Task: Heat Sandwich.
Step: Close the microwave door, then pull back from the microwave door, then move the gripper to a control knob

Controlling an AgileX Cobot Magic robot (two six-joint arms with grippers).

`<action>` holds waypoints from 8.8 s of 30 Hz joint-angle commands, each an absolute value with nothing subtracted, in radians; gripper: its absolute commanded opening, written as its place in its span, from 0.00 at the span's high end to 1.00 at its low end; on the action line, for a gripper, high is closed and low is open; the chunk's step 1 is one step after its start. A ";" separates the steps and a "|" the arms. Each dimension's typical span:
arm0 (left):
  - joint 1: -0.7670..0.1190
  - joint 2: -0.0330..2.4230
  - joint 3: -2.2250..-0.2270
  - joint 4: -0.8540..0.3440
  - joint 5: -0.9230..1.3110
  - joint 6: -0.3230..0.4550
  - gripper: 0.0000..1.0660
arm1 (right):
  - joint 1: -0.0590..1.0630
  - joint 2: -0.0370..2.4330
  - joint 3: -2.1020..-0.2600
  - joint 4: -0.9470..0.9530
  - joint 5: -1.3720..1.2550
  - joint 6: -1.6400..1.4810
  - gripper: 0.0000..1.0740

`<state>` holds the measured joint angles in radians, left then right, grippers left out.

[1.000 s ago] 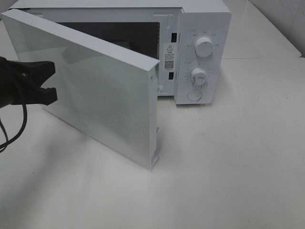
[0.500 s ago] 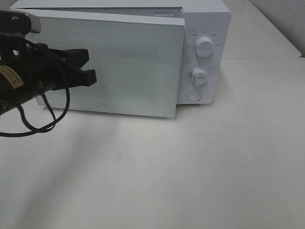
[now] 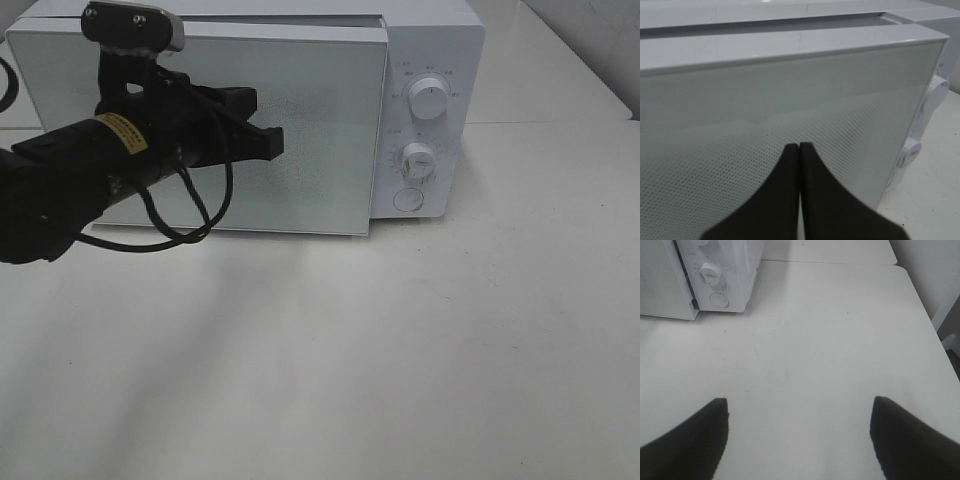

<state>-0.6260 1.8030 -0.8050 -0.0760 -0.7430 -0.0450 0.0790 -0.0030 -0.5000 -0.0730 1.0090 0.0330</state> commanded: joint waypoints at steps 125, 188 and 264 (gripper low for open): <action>-0.126 1.372 -0.933 -0.115 1.108 0.052 0.08 | 0.072 -0.029 -0.498 -0.070 0.997 0.034 0.30; -0.013 -0.028 -0.516 -0.039 1.067 0.024 0.08 | 0.072 -0.028 -0.498 -0.070 0.997 0.034 0.30; -0.013 -0.024 -0.516 -0.039 1.067 0.023 0.08 | 0.072 0.197 -0.540 -0.071 0.768 0.041 0.30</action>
<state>-0.0090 -0.0040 -0.5160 -0.0360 1.0790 0.0280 0.0790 0.1810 -0.5380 -0.0730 0.8130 0.0370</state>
